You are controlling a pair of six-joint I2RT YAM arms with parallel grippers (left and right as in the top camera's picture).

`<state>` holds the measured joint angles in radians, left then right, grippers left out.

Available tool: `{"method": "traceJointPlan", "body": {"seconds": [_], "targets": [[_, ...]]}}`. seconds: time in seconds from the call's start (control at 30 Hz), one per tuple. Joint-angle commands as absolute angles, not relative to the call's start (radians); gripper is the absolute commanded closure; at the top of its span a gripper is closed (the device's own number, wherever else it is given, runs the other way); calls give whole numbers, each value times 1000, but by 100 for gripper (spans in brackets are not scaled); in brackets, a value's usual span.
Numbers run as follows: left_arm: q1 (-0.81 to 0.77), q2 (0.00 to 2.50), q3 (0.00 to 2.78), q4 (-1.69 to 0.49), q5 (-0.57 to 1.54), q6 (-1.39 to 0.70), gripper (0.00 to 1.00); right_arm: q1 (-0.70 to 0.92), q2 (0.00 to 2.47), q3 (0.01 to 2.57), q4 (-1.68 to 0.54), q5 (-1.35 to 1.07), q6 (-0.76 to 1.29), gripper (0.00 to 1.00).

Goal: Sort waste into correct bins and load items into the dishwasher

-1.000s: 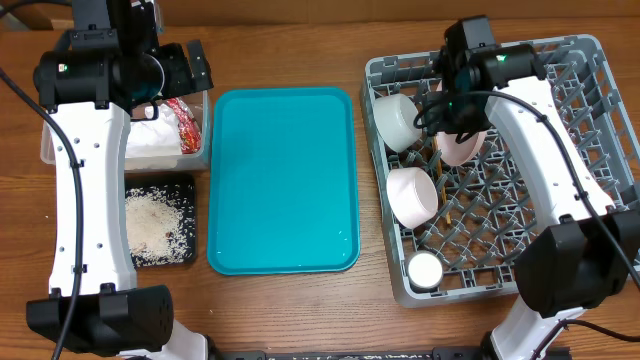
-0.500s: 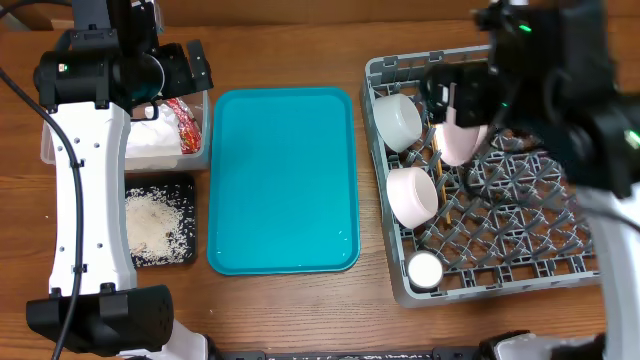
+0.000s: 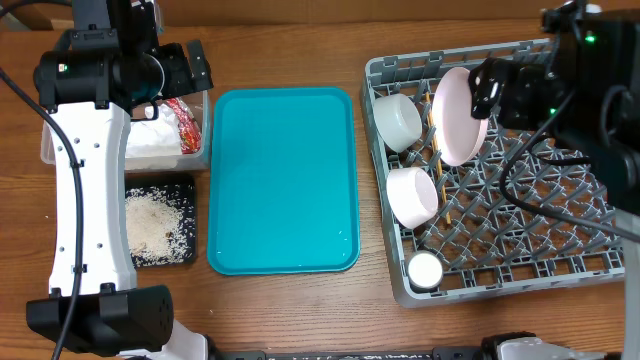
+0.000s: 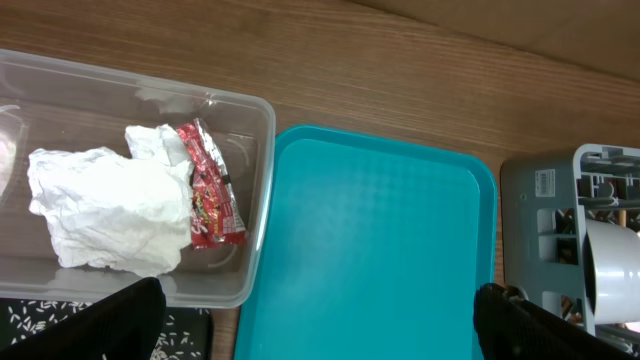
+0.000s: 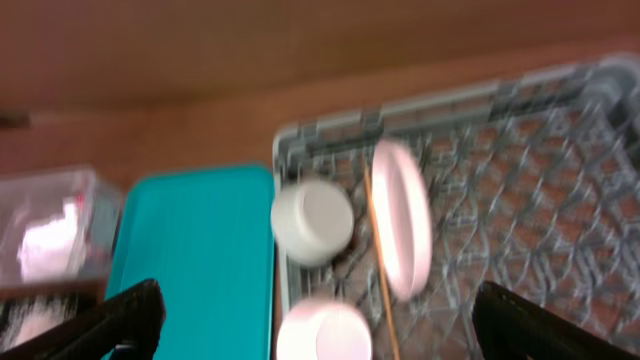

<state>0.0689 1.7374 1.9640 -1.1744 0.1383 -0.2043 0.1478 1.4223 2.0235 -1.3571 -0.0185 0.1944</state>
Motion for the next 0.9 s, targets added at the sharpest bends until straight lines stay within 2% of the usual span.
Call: {"method": "traceJointPlan", "body": {"seconds": [0.0, 0.13, 0.43, 0.7, 0.87], "targets": [[65, 1732, 1972, -1174, 147, -214, 0, 119, 1316, 1932, -1257, 25, 206, 0], [65, 1732, 1972, -1174, 147, -214, 0, 89, 1145, 1659, -981, 25, 206, 0], [65, 1732, 1972, -1174, 147, -214, 0, -29, 642, 820, -408, -21, 207, 0], [65, 1732, 1972, -1174, 147, -214, 0, -27, 277, 287, -23, -23, 215, 0], [65, 1732, 1972, -1173, 147, -214, 0, -27, 150, 124, 57, -28, 215, 0]]}}
